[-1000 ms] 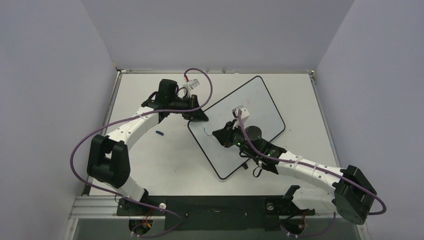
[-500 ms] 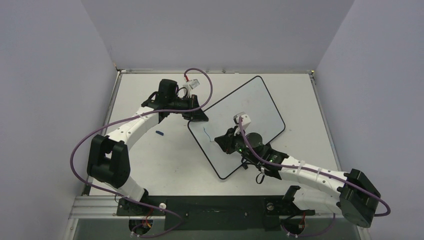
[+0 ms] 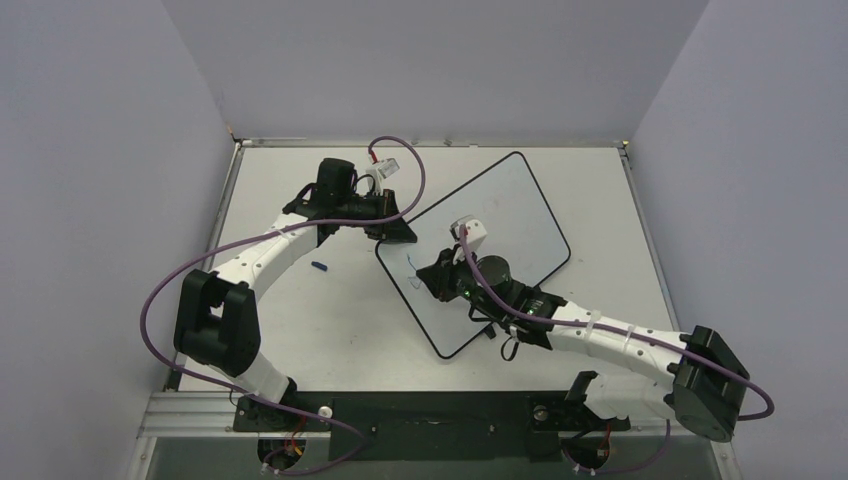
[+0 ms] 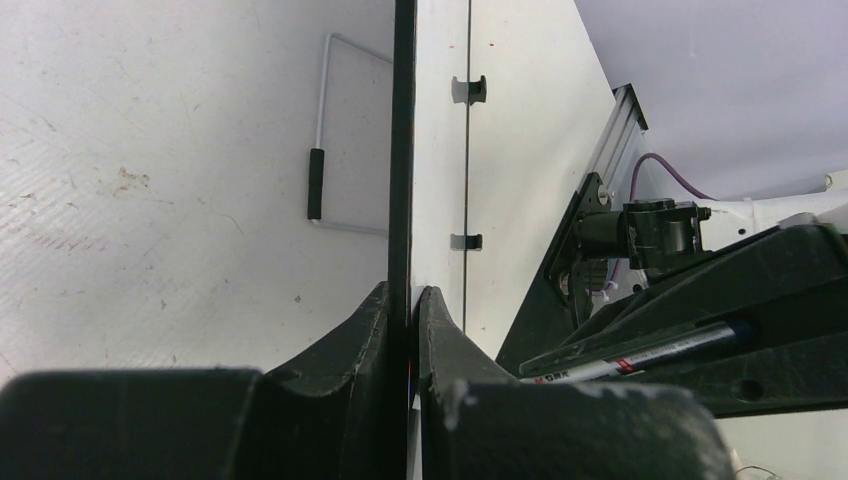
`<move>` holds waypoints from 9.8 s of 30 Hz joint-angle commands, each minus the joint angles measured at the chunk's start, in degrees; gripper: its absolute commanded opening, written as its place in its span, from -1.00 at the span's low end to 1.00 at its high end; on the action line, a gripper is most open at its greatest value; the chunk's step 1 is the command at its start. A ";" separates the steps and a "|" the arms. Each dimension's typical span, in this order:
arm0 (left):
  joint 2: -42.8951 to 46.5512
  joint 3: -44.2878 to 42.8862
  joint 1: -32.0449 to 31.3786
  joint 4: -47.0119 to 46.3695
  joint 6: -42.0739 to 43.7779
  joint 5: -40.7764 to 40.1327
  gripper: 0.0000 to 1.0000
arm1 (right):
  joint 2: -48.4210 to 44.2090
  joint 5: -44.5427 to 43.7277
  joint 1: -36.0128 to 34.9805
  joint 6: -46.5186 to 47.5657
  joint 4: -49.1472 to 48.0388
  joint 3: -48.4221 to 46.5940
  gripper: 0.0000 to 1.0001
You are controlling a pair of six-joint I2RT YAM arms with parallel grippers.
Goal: Write a sentence on the whiteboard
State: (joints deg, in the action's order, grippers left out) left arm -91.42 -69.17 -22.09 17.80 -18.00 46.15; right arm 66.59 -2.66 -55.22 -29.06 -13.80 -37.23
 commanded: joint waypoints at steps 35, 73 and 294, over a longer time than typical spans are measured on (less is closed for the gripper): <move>1.46 -0.21 -1.64 1.17 5.43 -7.21 -1.00 | 8.34 -4.30 1.69 7.06 3.11 -15.41 -1.00; 1.60 -0.50 -1.82 1.57 5.43 -8.06 -1.00 | -0.37 -5.66 4.55 6.68 7.65 -8.84 -1.00; 0.80 -3.61 -5.60 7.43 5.96 -15.56 -1.00 | 2.34 -10.61 10.35 4.27 12.13 -13.54 -1.00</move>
State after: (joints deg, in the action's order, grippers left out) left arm -90.85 -73.28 -27.07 21.89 -18.22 37.50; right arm 68.10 -11.81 -45.91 -24.86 0.01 -49.19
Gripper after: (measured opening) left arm 0.098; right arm 0.100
